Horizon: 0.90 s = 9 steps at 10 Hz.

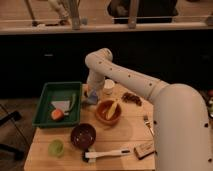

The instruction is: Place sponge in metal cup

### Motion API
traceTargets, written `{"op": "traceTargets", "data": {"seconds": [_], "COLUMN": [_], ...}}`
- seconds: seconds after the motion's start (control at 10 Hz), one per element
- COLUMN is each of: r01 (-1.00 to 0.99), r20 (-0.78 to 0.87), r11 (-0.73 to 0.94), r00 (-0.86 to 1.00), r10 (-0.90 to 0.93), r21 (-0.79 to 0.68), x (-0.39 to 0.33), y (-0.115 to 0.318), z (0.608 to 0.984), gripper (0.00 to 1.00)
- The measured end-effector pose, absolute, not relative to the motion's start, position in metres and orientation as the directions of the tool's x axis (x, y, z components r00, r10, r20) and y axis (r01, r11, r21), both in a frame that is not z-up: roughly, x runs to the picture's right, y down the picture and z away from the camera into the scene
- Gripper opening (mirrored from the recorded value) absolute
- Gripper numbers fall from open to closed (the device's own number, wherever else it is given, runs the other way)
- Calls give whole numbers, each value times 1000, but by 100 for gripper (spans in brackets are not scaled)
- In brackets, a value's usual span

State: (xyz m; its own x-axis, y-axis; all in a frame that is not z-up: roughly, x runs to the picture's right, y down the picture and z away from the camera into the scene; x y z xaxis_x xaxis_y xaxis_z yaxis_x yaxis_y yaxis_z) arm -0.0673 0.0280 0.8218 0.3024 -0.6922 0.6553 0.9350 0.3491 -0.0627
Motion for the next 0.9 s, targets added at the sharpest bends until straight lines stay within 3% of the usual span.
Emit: {"op": "traceTargets", "data": {"seconds": [0.9], "r01": [970], "r20": [720], "r11": [235], "r00": [122], "r10": [-683], "r21": [59], "x": [-82], "y": [0], "z": [858], "gripper": [0]}}
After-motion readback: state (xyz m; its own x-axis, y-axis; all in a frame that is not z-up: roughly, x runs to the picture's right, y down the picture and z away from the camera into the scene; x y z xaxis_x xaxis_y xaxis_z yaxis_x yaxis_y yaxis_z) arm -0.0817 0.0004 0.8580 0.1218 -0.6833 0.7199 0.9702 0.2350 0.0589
